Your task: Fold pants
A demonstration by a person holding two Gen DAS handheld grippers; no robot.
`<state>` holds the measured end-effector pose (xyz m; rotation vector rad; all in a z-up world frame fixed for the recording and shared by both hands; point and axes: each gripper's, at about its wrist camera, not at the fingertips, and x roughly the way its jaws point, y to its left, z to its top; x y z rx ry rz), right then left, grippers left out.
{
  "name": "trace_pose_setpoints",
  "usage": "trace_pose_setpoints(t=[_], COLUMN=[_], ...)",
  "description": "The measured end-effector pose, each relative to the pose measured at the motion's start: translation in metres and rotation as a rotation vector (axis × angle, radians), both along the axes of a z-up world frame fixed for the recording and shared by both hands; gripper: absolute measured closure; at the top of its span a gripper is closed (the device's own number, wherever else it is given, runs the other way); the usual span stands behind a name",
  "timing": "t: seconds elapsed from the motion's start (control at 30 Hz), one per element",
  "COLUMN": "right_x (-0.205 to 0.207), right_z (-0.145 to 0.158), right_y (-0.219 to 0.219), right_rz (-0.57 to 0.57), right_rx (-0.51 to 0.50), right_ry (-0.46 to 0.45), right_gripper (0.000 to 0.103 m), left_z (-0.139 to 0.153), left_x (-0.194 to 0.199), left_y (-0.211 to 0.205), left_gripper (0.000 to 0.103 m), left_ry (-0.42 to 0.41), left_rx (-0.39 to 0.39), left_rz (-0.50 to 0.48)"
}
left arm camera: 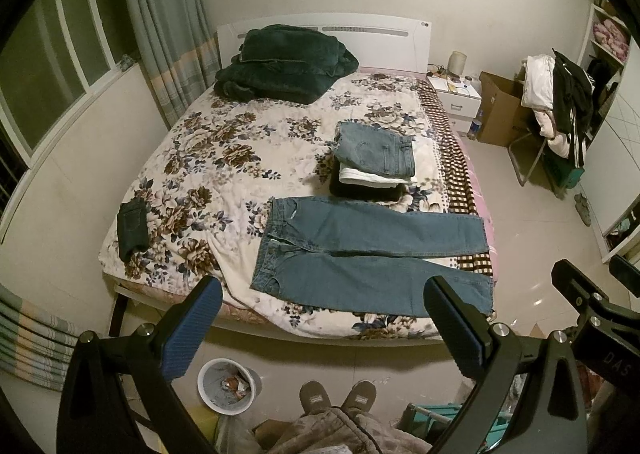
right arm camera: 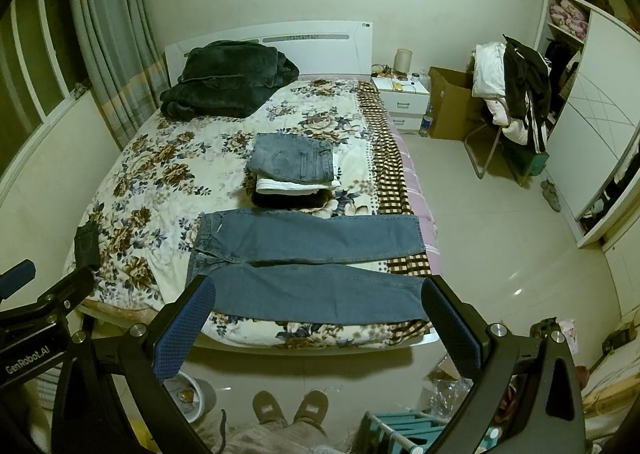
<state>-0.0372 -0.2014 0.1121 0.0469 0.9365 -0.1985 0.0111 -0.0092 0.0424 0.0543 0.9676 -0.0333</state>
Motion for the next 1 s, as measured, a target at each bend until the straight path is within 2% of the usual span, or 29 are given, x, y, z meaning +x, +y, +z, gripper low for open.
trace_pose_setpoints(t=[0.5, 0.73, 0.87, 1.0], right_x=[0.009, 0.024, 0.053, 0.089], right_z=[0.006, 0.001, -0.03, -0.063], right_y=[0.0, -0.007, -0.031, -0.051], right_rz=[-0.005, -0.013, -0.034, -0.055], right_rx=[0.013, 0.012, 0.001, -0.022], right_ry=[-0.002, -0.021, -0.048, -0.051], right_gripper=[0.0, 0.0, 0.0, 0.0], left_z=[0.009, 0.004, -0.018, -0.054], left_x=[0.016, 0.054, 0.087, 0.118], left_y=[-0.005, -0.017, -0.021, -0.024], left_gripper=[0.0, 0.0, 0.0, 0.0], left_ry=[-0.006, -0.049, -0.064, -0.047], left_rx=[0.004, 0.008, 0.019, 0.078], left_rz=[0.001, 0.045, 0.093, 0.113])
